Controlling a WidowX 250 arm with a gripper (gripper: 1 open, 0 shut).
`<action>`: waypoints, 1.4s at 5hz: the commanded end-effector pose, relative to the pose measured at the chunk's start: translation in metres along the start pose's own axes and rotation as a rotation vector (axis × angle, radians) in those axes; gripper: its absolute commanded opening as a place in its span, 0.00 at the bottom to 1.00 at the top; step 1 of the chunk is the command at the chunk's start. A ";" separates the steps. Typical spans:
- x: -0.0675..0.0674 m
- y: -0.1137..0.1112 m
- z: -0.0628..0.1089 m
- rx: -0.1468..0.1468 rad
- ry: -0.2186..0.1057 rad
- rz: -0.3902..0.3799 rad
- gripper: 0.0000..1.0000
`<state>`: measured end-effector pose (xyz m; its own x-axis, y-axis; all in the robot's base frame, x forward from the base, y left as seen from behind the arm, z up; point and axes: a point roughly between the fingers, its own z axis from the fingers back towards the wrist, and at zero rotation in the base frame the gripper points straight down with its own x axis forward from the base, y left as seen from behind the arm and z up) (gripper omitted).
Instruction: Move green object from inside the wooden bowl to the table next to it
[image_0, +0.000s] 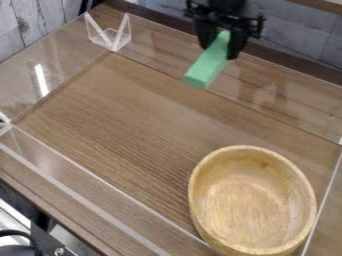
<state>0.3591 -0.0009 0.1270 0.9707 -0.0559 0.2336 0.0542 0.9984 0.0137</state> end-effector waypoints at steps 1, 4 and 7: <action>0.013 -0.010 0.023 -0.015 -0.065 -0.084 0.00; 0.011 0.004 0.032 -0.026 -0.085 -0.048 0.00; 0.008 0.058 0.039 0.005 -0.087 0.008 0.00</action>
<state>0.3586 0.0579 0.1428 0.9682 -0.0330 0.2480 0.0343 0.9994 -0.0010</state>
